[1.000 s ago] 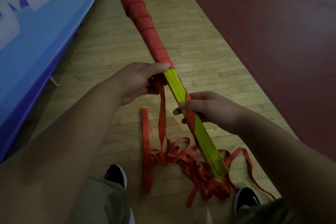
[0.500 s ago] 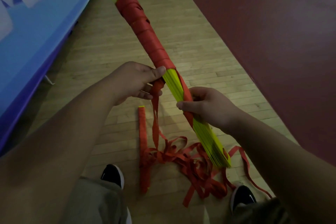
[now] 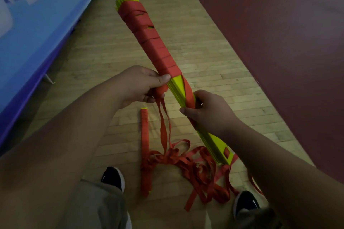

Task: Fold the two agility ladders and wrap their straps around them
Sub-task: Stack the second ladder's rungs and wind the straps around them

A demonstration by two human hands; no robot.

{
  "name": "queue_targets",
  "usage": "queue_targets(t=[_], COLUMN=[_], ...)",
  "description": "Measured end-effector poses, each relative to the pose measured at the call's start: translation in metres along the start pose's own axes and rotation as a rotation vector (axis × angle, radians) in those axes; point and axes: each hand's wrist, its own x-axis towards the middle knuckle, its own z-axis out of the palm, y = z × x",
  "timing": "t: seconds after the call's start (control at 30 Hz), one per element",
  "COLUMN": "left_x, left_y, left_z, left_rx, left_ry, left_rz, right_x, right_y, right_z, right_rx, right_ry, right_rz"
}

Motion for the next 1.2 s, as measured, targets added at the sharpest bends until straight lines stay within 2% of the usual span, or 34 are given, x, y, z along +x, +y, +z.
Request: queue_targets(t=[0.5, 0.73, 1.2], left_x=[0.002, 0.000, -0.002], left_y=[-0.004, -0.006, -0.005], left_z=[0.004, 0.002, 0.008], left_rx=[0.103, 0.378, 0.318], left_ry=[-0.051, -0.041, -0.028], left_rz=[-0.066, -0.004, 0.017], right_x=[-0.001, -0.001, -0.001], right_y=[0.000, 0.001, 0.000], right_z=[0.006, 0.009, 0.014], right_rx=[-0.071, -0.121, -0.099], right_ry=[0.072, 0.056, 0.067], right_rz=[0.036, 0.043, 0.080])
